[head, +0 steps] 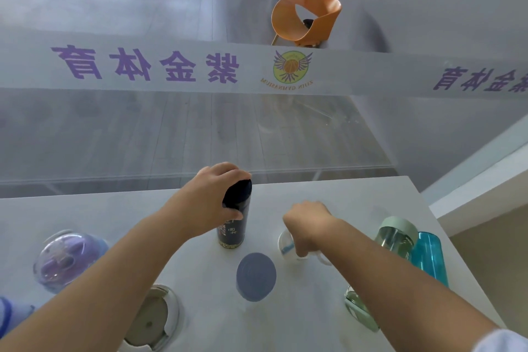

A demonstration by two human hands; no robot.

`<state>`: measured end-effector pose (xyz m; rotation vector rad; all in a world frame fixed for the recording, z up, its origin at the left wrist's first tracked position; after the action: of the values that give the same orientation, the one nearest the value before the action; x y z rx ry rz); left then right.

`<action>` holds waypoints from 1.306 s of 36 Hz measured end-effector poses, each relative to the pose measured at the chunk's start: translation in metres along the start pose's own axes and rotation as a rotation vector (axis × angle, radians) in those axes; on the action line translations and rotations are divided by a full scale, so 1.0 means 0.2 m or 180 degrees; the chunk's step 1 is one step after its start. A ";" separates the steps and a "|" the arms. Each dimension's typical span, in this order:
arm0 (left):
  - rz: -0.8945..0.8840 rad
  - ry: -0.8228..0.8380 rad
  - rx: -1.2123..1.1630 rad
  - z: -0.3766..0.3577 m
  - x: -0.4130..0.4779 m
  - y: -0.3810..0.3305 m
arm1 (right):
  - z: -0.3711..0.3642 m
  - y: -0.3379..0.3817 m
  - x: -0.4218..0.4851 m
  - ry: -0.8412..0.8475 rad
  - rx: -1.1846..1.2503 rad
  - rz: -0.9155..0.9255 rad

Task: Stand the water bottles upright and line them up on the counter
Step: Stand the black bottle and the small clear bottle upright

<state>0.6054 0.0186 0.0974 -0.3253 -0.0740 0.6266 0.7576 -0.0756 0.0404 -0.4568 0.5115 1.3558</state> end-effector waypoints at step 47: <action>-0.0730 -0.0230 0.1317 0.37 -0.50 -0.53 | -0.08 -0.14 -1.02 -0.0804 0.1912 -0.1093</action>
<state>0.5721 -0.1004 0.2037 0.1059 -0.0481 0.4125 0.7566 -0.2526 0.1479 0.1185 0.5699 0.8560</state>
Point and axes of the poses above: each hand's wrist, its own x-axis towards the middle knuckle, its own z-axis out of the back of the hand, y = z × x, the point moved 4 cm from there along x, towards the middle knuckle, and after that the axes turned 14 degrees about x, right-handed, at the moved point
